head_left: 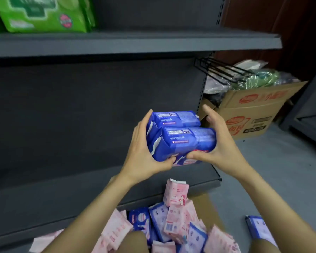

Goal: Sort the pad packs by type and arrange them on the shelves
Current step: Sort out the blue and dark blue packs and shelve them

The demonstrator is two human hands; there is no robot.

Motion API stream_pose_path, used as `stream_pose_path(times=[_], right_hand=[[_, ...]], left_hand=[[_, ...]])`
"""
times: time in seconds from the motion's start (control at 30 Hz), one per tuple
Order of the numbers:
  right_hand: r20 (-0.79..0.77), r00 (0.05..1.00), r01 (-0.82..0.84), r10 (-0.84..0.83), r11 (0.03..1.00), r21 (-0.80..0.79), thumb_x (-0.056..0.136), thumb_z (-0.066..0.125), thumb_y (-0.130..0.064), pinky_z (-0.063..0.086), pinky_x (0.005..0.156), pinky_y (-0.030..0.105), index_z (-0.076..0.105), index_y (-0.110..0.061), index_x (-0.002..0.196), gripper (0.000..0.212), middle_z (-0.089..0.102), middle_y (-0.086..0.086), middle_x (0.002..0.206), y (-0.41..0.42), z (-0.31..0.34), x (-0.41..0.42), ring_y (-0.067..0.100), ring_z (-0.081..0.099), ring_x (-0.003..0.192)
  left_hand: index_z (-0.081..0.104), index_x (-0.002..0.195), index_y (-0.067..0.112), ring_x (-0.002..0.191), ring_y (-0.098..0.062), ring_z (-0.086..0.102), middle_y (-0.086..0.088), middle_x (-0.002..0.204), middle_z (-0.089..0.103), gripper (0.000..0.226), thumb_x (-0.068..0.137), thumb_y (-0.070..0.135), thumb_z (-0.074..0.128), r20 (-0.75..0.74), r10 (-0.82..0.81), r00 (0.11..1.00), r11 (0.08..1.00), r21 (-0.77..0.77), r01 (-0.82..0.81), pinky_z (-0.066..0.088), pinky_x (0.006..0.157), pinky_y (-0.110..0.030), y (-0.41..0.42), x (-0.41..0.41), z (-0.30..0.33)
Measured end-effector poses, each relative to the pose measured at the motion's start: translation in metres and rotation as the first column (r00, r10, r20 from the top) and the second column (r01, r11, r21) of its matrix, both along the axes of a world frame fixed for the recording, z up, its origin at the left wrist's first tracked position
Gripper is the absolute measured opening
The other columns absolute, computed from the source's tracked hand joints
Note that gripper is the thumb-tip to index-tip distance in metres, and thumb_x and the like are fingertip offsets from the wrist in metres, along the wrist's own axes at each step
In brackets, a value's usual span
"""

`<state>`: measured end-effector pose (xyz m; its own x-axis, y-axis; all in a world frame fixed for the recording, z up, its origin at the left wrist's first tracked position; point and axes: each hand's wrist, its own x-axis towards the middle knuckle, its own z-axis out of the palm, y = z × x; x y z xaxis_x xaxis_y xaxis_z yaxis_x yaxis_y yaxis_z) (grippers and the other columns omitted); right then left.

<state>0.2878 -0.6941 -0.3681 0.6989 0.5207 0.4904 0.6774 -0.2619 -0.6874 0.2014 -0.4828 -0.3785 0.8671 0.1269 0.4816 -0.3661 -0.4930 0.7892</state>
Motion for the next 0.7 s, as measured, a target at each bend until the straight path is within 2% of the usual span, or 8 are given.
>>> stream_pose_path(times=[0.07,0.17,0.27,0.4,0.43,0.53,0.63,0.7], right_hand=[[-0.144,0.987,-0.050,0.072,0.987,0.151,0.050,0.081,-0.065,0.035,0.106,0.018,0.010,-0.044,0.146,0.121,0.023,-0.006,0.154,-0.006,0.016,0.001,0.002,0.028,0.139],[-0.213,0.955,-0.136,0.205,0.945,0.297,0.048,0.088,-0.053,0.047,0.092,0.019,0.005,-0.049,0.144,0.127,0.029,-0.001,0.153,-0.008,0.035,0.001,0.005,0.041,0.133],[-0.192,0.946,-0.170,0.261,0.904,0.392,0.051,0.089,-0.046,0.046,0.093,0.020,0.009,-0.038,0.147,0.125,0.037,0.000,0.149,0.001,0.055,0.004,0.010,0.046,0.130],[-0.048,0.975,-0.167,0.216,0.863,0.477,0.052,0.088,-0.047,0.044,0.091,0.017,0.031,-0.024,0.141,0.108,0.053,-0.017,0.134,0.017,0.108,0.011,0.003,0.054,0.119],[0.001,0.976,-0.192,0.218,0.855,0.481,0.054,0.088,-0.042,0.044,0.090,0.017,0.034,-0.020,0.140,0.104,0.056,-0.017,0.131,0.020,0.125,0.014,0.003,0.055,0.117],[0.091,0.971,-0.238,0.222,0.836,0.494,0.059,0.085,-0.045,0.044,0.091,0.019,0.039,-0.021,0.137,0.094,0.056,-0.007,0.133,0.035,0.172,0.029,0.005,0.055,0.117],[0.068,0.979,-0.202,0.194,0.842,0.500,0.058,0.085,-0.046,0.047,0.086,0.019,0.042,-0.024,0.135,0.091,0.061,-0.013,0.125,0.054,0.205,0.051,0.004,0.059,0.111],[0.025,0.983,-0.171,0.182,0.854,0.492,0.062,0.084,-0.042,0.050,0.081,0.021,0.042,-0.026,0.135,0.085,0.066,-0.016,0.115,0.066,0.216,0.070,0.004,0.063,0.105]], left_hand=[[0.017,0.149,0.025,0.136,-0.015,0.037,0.011,0.145,0.037,0.113,0.058,0.039,0.082,0.069,-0.003,0.998,1.000,0.004,0.003,0.038,0.109,-0.045,0.001,0.001,0.018],[0.016,0.150,0.026,0.136,-0.021,0.040,0.003,0.148,0.036,0.113,0.059,0.034,0.083,0.125,-0.042,0.991,0.998,-0.035,0.047,0.039,0.107,-0.051,0.009,0.005,0.038],[0.013,0.150,0.032,0.133,-0.030,0.043,-0.004,0.151,0.035,0.114,0.061,0.030,0.084,0.198,-0.083,0.977,0.993,-0.063,0.097,0.038,0.104,-0.060,0.016,0.012,0.063],[0.008,0.148,0.044,0.136,-0.035,0.039,-0.013,0.152,0.031,0.113,0.064,0.043,0.083,0.343,-0.081,0.936,0.996,0.007,0.084,0.033,0.107,-0.061,0.024,0.023,0.114],[0.006,0.151,0.038,0.136,-0.035,0.037,-0.014,0.153,0.029,0.115,0.064,0.045,0.082,0.364,-0.088,0.927,0.996,0.035,0.081,0.032,0.109,-0.059,0.029,0.028,0.127],[0.018,0.145,-0.008,0.135,-0.030,0.039,-0.015,0.150,0.030,0.116,0.066,0.050,0.080,0.400,-0.104,0.911,0.990,0.126,0.058,0.034,0.110,-0.054,0.047,0.053,0.173],[0.015,0.147,-0.004,0.135,-0.025,0.040,-0.016,0.147,0.036,0.116,0.067,0.049,0.081,0.360,-0.094,0.928,0.988,0.147,0.043,0.037,0.109,-0.050,0.062,0.076,0.210],[0.018,0.148,0.002,0.130,-0.012,0.047,0.000,0.141,0.048,0.110,0.068,0.044,0.080,0.302,-0.079,0.950,0.986,0.161,0.030,0.041,0.108,-0.038,0.072,0.090,0.223]])
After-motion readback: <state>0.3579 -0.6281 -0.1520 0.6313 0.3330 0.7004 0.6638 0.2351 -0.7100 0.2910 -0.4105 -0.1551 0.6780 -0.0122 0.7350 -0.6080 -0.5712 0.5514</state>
